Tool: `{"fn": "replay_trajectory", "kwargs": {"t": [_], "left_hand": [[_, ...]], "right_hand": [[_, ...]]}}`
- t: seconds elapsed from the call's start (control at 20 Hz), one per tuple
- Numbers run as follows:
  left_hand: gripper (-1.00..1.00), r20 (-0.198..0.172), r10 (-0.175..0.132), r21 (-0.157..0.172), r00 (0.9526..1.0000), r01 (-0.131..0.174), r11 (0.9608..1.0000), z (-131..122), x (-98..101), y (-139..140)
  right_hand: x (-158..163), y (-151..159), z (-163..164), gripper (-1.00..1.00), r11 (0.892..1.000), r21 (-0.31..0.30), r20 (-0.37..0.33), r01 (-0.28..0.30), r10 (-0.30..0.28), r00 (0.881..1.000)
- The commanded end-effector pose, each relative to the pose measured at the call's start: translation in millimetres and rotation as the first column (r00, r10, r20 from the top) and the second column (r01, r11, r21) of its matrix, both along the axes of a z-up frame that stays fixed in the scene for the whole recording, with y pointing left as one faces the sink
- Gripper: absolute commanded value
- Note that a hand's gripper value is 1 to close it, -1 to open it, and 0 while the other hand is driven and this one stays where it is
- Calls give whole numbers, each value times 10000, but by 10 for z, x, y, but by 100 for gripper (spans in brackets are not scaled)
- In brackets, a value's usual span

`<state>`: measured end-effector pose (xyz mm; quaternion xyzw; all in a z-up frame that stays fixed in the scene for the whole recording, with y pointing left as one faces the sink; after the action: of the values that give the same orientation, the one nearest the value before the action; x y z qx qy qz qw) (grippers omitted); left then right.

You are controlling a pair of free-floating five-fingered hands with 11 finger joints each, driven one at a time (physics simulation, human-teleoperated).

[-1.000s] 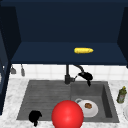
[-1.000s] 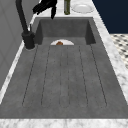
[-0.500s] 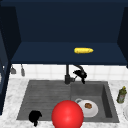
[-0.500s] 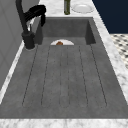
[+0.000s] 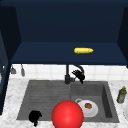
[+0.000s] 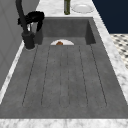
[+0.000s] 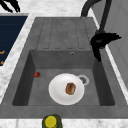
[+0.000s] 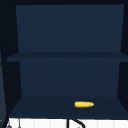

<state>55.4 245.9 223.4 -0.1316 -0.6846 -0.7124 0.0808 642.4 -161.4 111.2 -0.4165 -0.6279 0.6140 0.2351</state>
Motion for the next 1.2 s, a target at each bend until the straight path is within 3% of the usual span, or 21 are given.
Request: {"fn": "replay_trajectory", "kwargs": {"t": [0.0, 0.1, 0.25, 0.4, 0.8, 0.95, 1.15], "left_hand": [[0, 0, 0, 0, 10000, 0, 10000, 0, 0, 0], [0, 0, 0, 0, 10000, 0, 10000, 0, 0, 0], [0, 0, 0, 0, 10000, 0, 10000, 0, 0, 0], [0, 0, 0, 0, 10000, 0, 10000, 0, 0, 0], [0, 0, 0, 0, 10000, 0, 10000, 0, 0, 0], [0, 0, 0, 0, 10000, 0, 10000, 0, 0, 0], [0, 0, 0, 0, 10000, 0, 10000, 0, 0, 0]], "right_hand": [[303, 37, -237, -100, 9984, -560, -9, 110, -110, 9999], [297, 85, -323, -100, 9988, -436, 600, 242, -216, 9980], [150, 162, -281, -100, 9989, 332, 491, 326, -342, 9982], [-135, 89, -152, -100, 9915, 1245, 107, 369, -386, 9992], [-454, 126, -111, -100, 9920, 1017, -1480, 744, -589, 9872], [-318, 116, -74, -100, 9943, 649, -1781, 843, -716, 9814], [-130, 121, 32, -100, 9947, 606, -2171, 833, -683, 9737]]}}
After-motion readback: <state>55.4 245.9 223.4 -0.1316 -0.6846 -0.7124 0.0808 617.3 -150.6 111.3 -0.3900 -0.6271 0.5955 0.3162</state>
